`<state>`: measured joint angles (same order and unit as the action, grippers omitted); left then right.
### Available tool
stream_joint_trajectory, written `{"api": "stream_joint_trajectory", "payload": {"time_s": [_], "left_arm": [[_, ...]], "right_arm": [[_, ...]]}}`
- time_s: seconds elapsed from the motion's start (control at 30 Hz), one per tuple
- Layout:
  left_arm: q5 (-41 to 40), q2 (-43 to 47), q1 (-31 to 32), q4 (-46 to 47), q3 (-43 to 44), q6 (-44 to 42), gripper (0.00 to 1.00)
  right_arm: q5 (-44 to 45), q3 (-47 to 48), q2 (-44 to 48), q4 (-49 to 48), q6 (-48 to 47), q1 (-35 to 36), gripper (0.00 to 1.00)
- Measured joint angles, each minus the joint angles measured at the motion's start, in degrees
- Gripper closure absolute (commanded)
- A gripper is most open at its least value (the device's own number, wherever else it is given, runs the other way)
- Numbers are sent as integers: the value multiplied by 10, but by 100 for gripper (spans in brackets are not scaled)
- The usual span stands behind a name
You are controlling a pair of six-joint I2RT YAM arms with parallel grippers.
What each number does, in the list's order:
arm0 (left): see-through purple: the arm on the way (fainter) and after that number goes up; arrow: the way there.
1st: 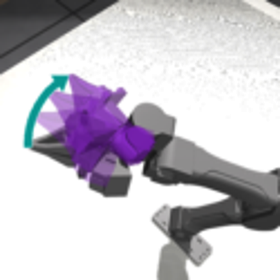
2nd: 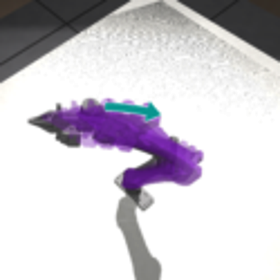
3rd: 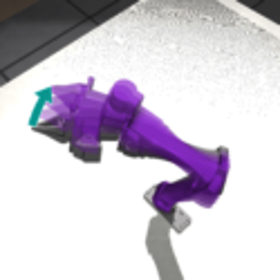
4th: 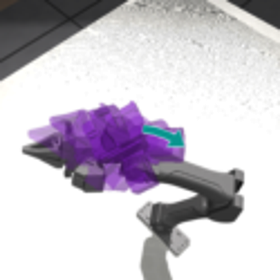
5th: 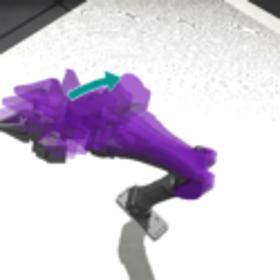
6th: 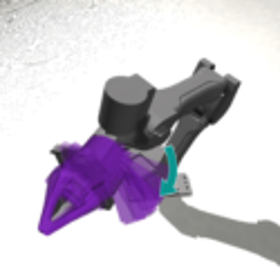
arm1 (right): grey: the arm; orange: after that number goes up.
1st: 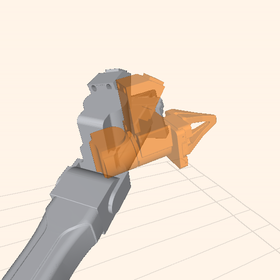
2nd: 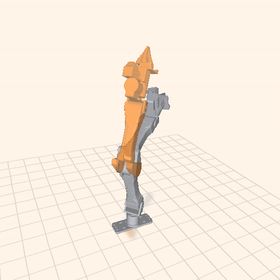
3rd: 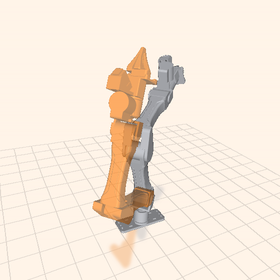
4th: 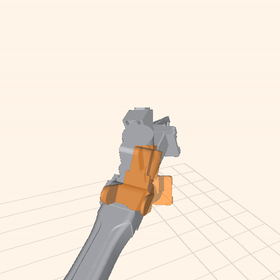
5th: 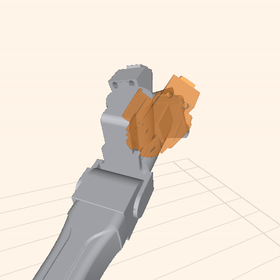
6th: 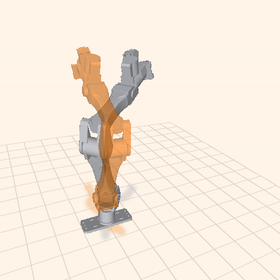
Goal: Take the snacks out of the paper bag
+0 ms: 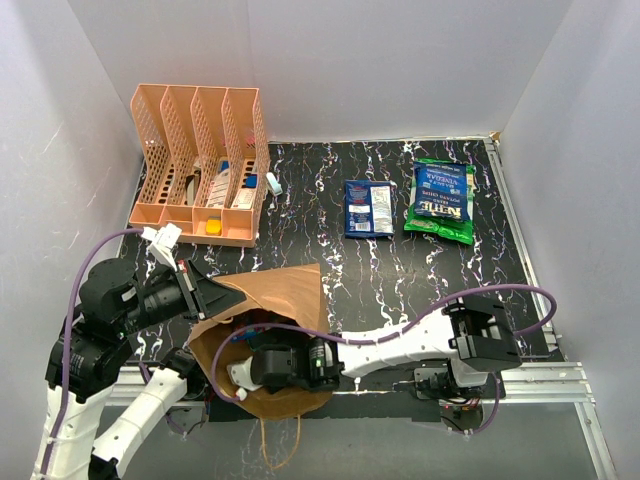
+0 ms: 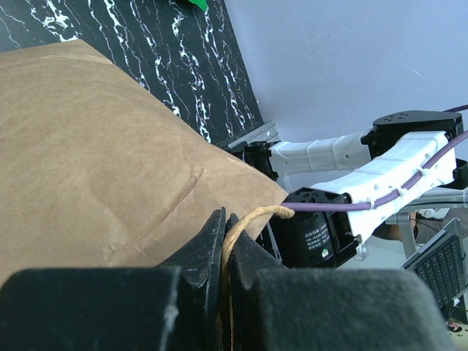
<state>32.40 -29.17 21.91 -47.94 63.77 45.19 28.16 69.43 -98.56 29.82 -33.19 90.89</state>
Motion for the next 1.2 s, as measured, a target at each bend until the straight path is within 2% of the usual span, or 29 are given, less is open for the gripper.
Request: {"api": "stream_joint_trajectory", "payload": {"time_s": [0.3,0.7,0.8,0.93,1.07,1.13,1.2], "left_arm": [[14,-8,0,-1,2,-10,100],[22,-21,0,-3,10,-26,100],[24,-22,0,-3,10,-27,100],[24,-24,0,-4,11,-28,100],[24,-25,0,-5,11,-28,100],[24,-25,0,-6,11,-28,100],[24,-25,0,-7,11,-28,100]], "right_arm": [[-3,16,-40,-5,0,-37,29],[-36,1,-40,-18,2,-74,29],[-42,1,-45,-22,2,-87,32],[-43,1,-67,-37,1,-103,44],[-46,0,-76,-50,0,-108,74],[-48,0,-76,-58,2,-108,85],[-52,0,-76,-66,2,-109,90]]}}
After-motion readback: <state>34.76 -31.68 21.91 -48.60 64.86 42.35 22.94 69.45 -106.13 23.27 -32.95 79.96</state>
